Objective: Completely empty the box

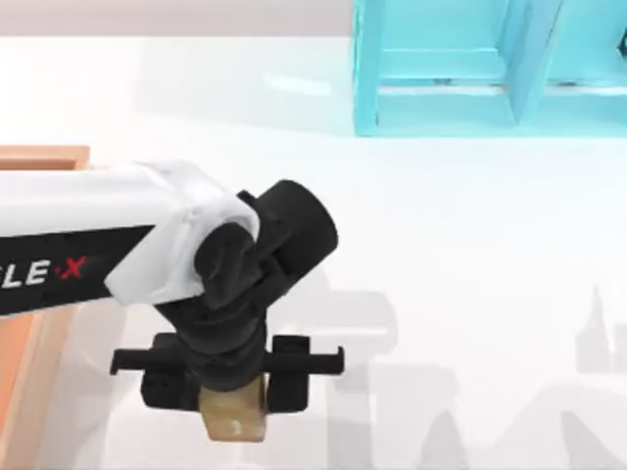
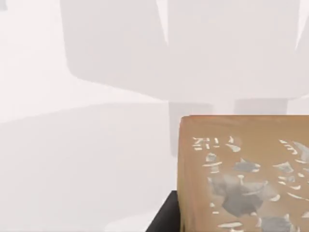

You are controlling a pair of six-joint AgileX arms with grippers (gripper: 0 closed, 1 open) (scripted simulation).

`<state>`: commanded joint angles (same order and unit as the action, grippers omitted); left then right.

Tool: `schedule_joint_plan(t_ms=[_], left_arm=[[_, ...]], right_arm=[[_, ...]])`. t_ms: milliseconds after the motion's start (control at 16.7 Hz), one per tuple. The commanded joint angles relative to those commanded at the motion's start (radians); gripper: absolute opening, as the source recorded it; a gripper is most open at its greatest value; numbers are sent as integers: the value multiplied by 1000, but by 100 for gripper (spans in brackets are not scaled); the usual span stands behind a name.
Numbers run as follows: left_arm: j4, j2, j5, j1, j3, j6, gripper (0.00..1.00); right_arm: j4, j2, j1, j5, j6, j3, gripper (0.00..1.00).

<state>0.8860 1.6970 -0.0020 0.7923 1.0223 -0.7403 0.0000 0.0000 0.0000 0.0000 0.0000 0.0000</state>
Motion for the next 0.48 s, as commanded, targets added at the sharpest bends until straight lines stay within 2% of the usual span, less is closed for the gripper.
schedule_joint_plan(t_ms=[180, 420, 480], left_arm=[[-69, 31, 0, 3, -47, 2, 0], [-71, 33, 0, 3, -49, 2, 0], [-71, 33, 0, 3, -49, 2, 8]], right_arm=[[0, 0, 0, 0, 0, 0, 100], [0, 0, 0, 0, 0, 0, 100], [0, 0, 0, 0, 0, 0, 100]])
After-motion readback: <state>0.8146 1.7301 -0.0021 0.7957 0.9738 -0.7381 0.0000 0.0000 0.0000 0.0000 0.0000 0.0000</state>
